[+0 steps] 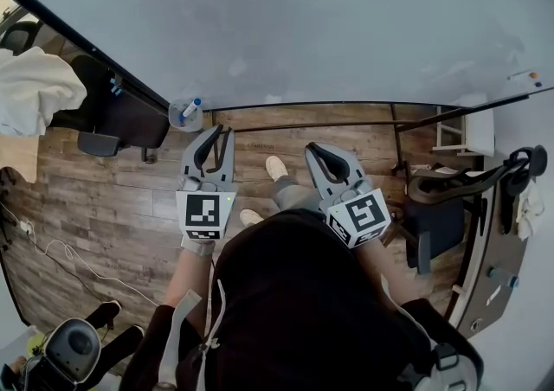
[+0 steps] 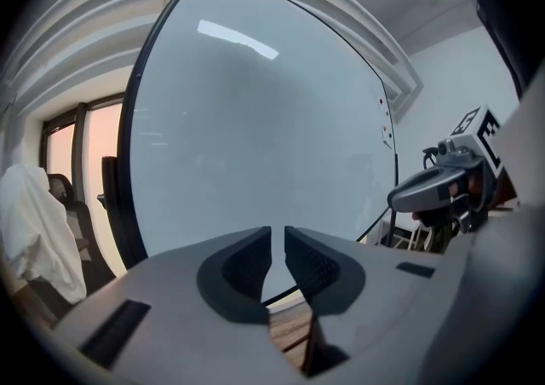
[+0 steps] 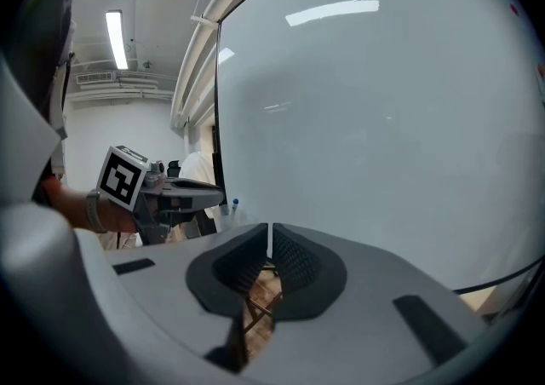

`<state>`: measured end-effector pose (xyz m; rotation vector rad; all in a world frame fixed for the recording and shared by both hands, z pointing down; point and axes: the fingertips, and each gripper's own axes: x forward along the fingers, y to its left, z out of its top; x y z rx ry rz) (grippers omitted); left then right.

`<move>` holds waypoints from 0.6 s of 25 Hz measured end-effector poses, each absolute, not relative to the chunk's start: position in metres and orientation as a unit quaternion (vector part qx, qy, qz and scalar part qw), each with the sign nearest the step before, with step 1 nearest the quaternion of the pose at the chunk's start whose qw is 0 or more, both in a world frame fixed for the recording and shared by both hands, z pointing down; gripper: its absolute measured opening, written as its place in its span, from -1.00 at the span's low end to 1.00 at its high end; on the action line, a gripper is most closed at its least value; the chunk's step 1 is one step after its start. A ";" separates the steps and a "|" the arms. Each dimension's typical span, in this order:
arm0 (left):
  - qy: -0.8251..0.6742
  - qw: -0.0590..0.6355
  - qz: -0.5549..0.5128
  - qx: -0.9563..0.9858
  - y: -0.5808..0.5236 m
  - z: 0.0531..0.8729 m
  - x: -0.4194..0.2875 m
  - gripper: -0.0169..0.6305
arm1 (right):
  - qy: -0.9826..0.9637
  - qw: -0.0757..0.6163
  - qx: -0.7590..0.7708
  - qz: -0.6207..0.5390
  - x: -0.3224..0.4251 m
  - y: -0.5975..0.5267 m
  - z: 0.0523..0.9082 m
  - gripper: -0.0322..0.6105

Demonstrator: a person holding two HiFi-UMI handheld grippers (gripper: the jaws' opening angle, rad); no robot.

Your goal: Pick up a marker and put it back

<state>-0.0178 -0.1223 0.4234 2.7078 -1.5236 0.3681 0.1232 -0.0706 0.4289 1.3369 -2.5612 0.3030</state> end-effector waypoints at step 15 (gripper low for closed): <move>-0.438 0.026 0.101 0.893 -0.089 0.424 0.005 -0.86 | -0.878 0.117 0.452 0.102 0.125 -0.054 0.429 -0.81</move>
